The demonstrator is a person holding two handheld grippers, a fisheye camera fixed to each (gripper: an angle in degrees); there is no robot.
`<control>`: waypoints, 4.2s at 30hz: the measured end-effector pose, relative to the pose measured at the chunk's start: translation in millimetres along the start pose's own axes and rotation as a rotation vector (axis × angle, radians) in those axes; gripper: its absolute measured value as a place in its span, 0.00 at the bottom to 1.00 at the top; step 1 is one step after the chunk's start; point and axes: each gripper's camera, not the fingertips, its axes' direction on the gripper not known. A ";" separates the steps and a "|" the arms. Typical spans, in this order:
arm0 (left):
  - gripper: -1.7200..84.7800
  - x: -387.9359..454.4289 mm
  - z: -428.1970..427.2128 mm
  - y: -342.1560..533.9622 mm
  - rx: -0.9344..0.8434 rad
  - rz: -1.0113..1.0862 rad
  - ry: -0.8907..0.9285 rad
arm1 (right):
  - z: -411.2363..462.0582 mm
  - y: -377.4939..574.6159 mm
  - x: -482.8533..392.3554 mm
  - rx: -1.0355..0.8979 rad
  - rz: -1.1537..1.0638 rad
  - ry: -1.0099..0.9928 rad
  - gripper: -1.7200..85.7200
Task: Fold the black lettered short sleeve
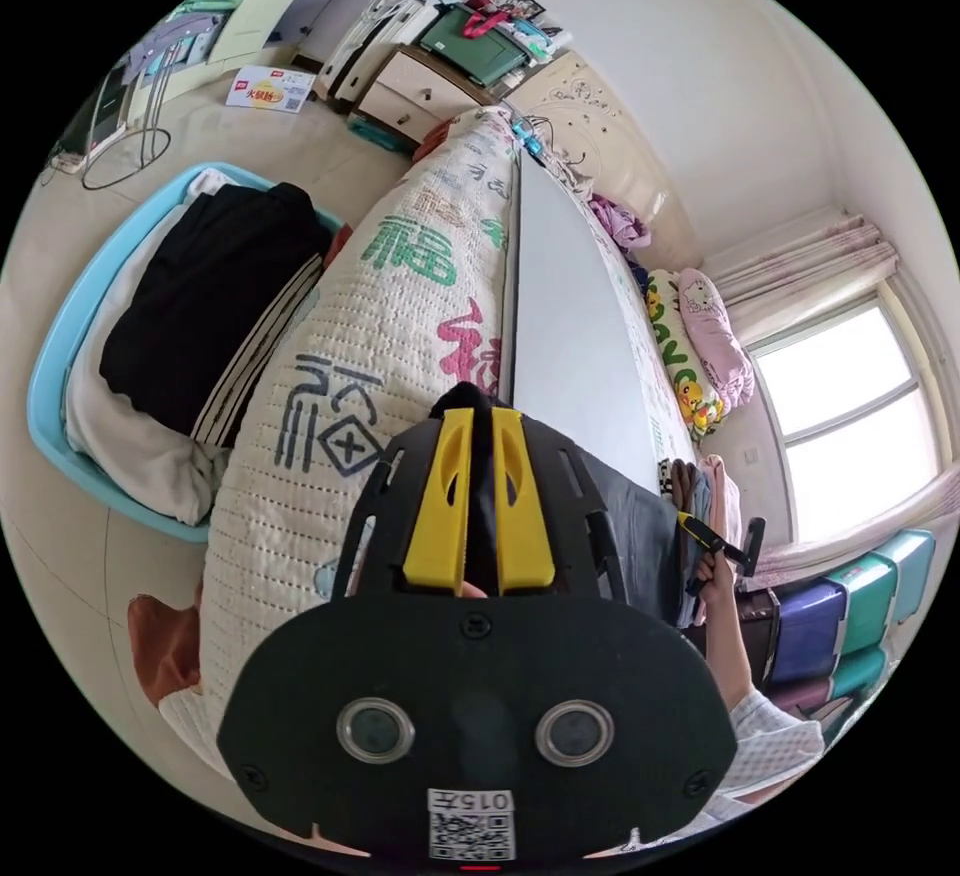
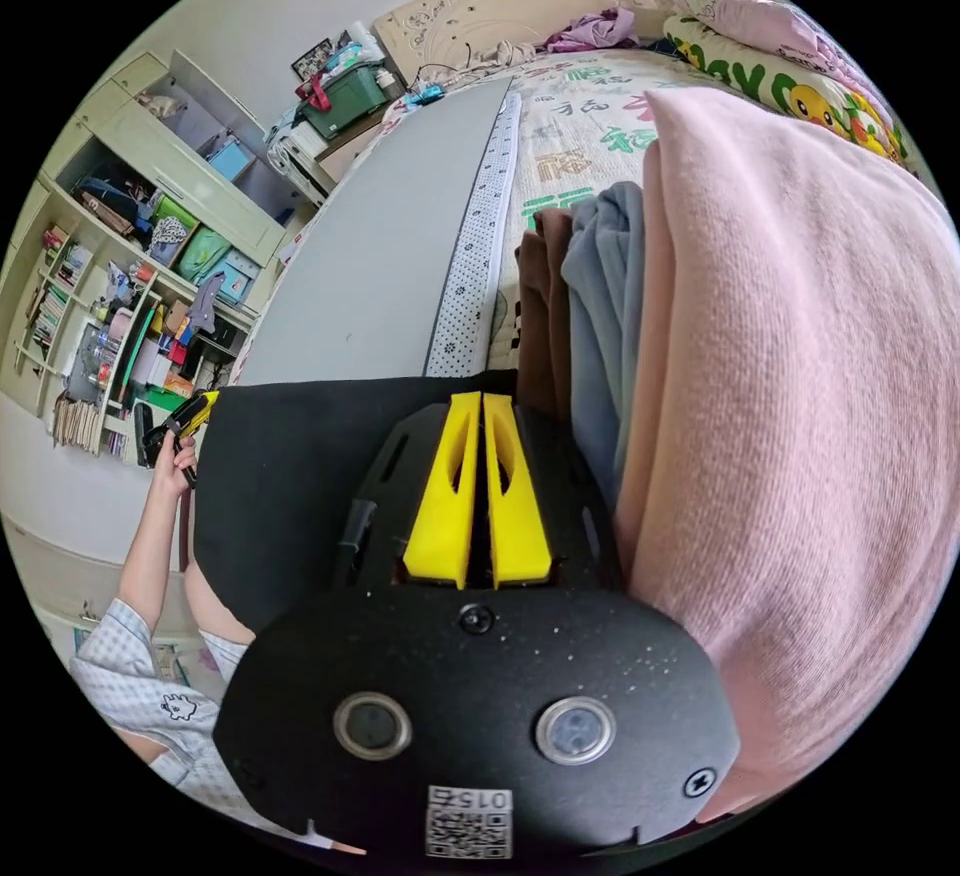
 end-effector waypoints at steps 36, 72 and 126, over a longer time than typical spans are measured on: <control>0.14 114.4 -24.0 436.6 -0.021 0.600 -0.054 | 58.7 707.0 -84.0 0.128 -0.833 0.126 0.11; 0.08 16.8 -73.0 396.0 0.183 0.261 -0.135 | 64.1 1012.8 -24.9 0.210 -0.864 0.290 0.10; 0.03 -69.7 145.2 144.2 -0.012 0.490 -0.325 | -65.6 578.0 -162.3 0.113 -0.672 -0.328 0.04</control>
